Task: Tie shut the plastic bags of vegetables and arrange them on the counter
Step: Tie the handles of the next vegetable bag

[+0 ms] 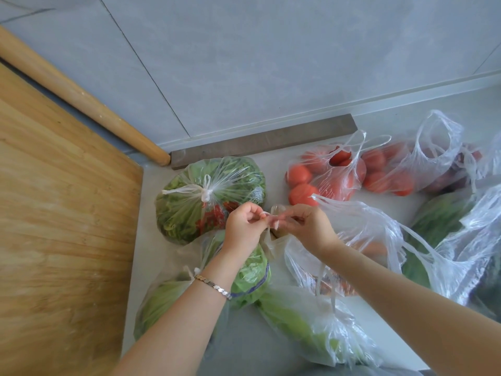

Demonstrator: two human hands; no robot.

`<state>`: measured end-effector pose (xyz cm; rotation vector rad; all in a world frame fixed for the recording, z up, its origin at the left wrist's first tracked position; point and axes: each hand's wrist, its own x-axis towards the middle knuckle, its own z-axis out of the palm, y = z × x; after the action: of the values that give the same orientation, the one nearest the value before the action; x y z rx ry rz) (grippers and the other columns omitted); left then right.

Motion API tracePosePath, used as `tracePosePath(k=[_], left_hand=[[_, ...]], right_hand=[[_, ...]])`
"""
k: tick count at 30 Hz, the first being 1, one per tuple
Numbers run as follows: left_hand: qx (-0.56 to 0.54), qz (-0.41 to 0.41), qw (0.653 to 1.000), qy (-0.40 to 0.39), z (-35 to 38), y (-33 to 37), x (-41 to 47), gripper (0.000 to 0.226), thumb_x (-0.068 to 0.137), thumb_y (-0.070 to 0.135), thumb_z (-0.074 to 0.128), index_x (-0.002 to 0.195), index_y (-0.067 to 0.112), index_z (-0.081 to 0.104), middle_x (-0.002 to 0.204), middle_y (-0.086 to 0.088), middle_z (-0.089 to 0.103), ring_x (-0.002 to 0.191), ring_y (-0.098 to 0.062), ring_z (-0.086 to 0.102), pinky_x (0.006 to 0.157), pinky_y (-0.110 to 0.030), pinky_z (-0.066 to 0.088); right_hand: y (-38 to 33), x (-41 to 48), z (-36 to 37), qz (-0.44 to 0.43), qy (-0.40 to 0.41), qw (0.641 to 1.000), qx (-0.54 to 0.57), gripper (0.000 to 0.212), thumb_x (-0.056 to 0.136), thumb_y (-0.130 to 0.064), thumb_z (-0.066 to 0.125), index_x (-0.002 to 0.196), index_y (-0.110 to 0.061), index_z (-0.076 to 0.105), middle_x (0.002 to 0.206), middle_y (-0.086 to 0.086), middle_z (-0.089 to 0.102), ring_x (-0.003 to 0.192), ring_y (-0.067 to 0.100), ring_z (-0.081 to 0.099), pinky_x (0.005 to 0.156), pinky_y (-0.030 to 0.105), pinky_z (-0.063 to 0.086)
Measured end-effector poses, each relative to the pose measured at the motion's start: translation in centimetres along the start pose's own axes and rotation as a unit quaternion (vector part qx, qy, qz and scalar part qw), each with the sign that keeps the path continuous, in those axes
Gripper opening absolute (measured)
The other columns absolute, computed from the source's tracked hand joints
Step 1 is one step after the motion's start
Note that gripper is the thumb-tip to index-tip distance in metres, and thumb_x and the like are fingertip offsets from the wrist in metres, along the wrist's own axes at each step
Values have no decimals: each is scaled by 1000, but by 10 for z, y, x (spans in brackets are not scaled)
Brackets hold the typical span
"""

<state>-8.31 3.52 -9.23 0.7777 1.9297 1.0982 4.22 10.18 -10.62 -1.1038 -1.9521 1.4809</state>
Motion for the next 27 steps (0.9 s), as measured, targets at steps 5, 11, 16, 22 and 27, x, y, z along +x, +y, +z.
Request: tracePosePath(k=[5, 11, 16, 22, 27], left_hand=[[-34, -51, 993, -102, -11, 9, 5, 26, 72, -1, 68, 57, 11, 51, 88, -7, 71, 86, -20, 64, 84, -36, 49], [261, 35, 958, -111, -40, 17, 37, 21, 76, 14, 64, 57, 5, 63, 100, 1, 67, 98, -14, 56, 82, -23, 35], [515, 107, 846, -80, -68, -11, 51, 27, 80, 45, 63, 71, 22, 71, 110, 9, 53, 113, -20, 35, 97, -33, 18], [575, 171, 799, -45, -63, -25, 45, 26, 81, 46, 60, 69, 24, 69, 98, 3, 50, 106, -25, 39, 89, -33, 15], [414, -11, 901, -125, -55, 3, 44, 23, 80, 28, 56, 61, 15, 58, 96, -5, 59, 111, -28, 46, 103, -36, 33]], right_hand=[[1, 4, -2, -11, -57, 995, -76, 23, 92, -23, 50, 84, -8, 64, 91, -2, 44, 86, 8, 43, 79, 10, 29], [9, 9, -4, -65, -9, 959, -276, 55, 82, -51, 31, 78, -11, 69, 91, 7, 55, 92, 21, 37, 87, 34, 26], [41, -1, -21, -42, 5, 912, -407, 37, 81, -36, 42, 75, -17, 73, 73, 8, 57, 79, 34, 55, 74, 42, 42], [56, -17, -33, 97, -43, 895, -432, 50, 90, -46, 34, 70, -16, 68, 85, 6, 60, 93, 29, 50, 84, 37, 36], [26, -2, -35, 196, -38, 979, -42, 24, 85, -16, 59, 72, 3, 66, 78, 5, 61, 67, 17, 55, 63, 20, 43]])
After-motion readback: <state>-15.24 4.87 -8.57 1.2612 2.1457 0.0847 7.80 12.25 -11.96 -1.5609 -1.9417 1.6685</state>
